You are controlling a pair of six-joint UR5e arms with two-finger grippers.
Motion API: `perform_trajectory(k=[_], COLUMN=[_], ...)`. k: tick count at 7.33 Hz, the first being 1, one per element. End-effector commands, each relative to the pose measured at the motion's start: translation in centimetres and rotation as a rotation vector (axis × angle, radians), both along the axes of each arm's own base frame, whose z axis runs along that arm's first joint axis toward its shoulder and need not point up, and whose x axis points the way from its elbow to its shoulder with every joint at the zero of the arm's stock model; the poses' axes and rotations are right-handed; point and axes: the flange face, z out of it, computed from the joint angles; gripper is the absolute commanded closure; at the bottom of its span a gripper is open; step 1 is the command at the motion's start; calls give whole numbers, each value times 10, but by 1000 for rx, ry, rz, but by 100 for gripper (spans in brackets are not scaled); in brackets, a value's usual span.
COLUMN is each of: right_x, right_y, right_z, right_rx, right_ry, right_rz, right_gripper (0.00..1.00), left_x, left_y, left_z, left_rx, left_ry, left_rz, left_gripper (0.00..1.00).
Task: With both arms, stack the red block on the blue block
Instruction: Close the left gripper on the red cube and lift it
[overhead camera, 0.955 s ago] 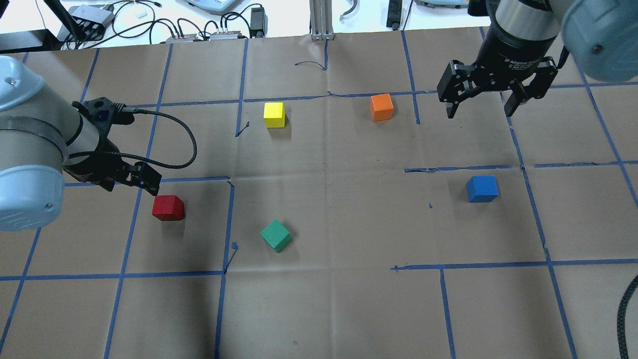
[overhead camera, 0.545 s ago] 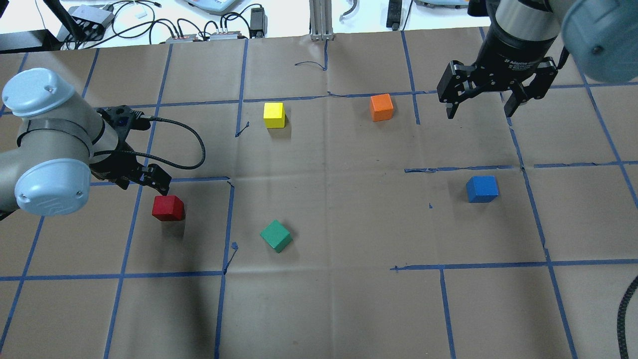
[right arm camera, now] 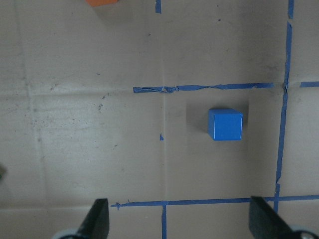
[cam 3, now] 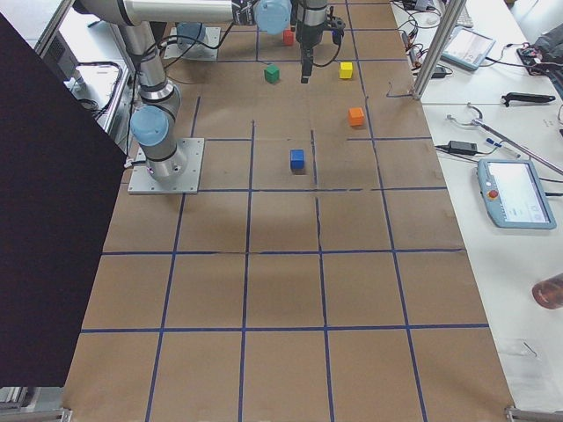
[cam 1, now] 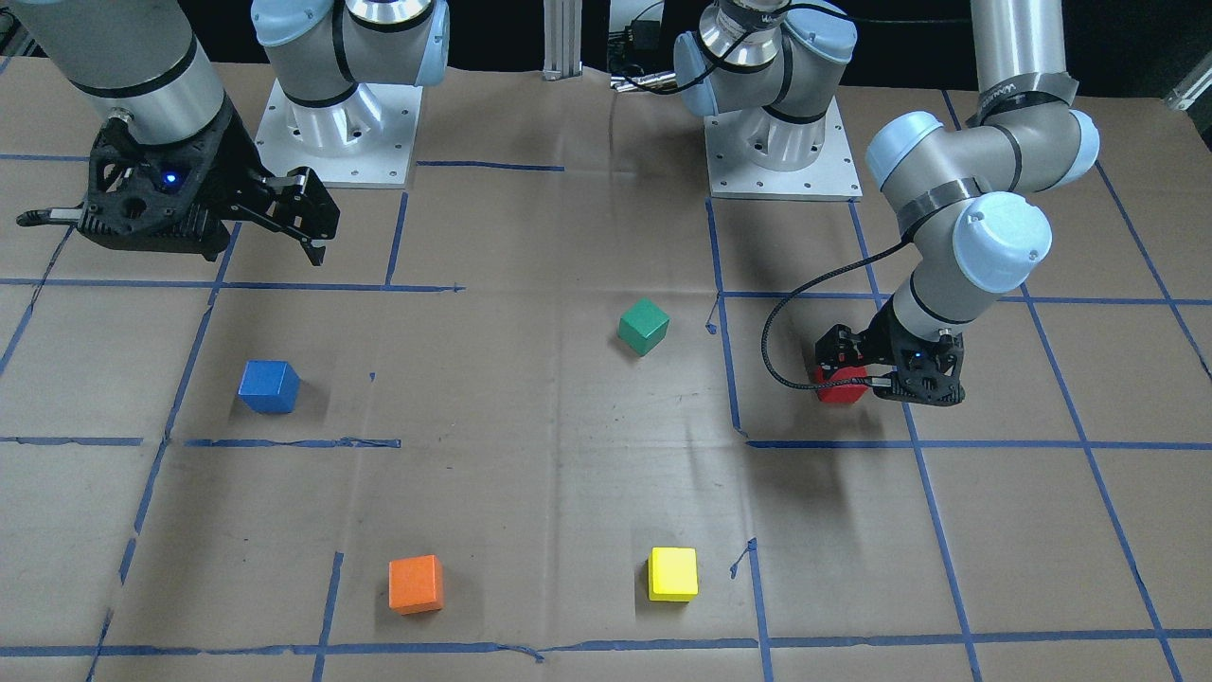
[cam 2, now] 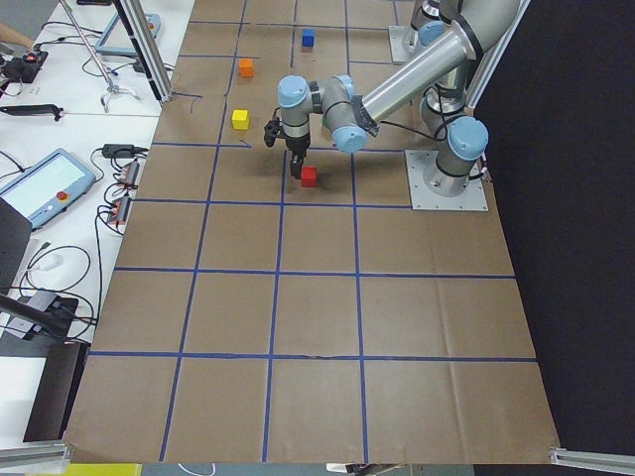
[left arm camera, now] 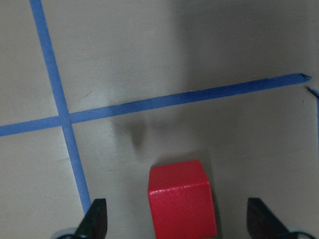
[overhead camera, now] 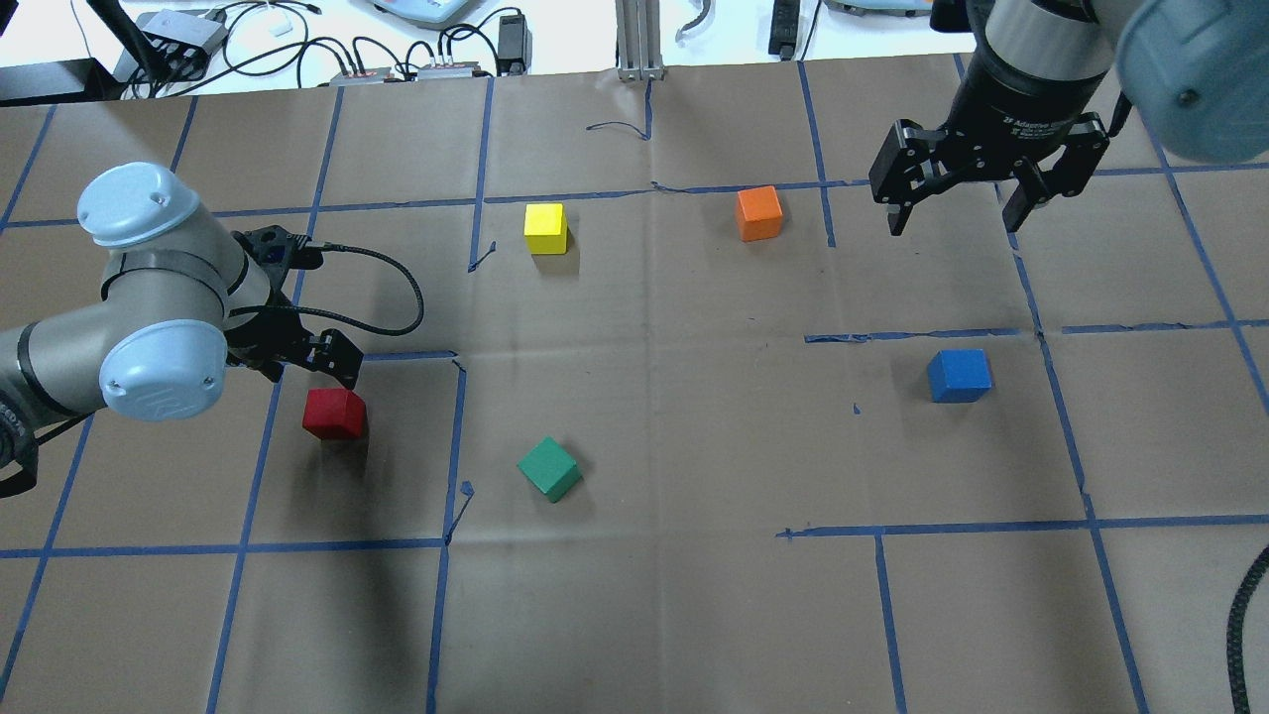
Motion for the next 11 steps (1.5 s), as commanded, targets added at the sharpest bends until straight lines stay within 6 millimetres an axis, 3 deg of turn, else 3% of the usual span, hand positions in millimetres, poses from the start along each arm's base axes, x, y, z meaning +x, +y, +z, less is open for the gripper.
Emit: perform_trajectory(k=[1,5,6,8,10,11], right_x=[0,0,0,0,0,0], right_y=[0,0,0,0,0,0], right_z=[0,0,0,0,0,0], right_rx=[0,0,0,0,2,2], right_ry=[0,0,0,0,0,0], right_rz=[0,0,0,0,0,0], right_gripper=[0,0,0,0,0,0], left_x=[-3,-2,-2,0,1,-4], left_y=[6,3,4,-1,-2,-2], left_z=[-19,-43,-45,-42,-34,-20], left_rx=[38,83,89,82,68,40], left_ry=[13,22,23,15,2,-11], left_rz=[57,60,62,86,132,161], left_gripper=[0,0,7,42,90,94])
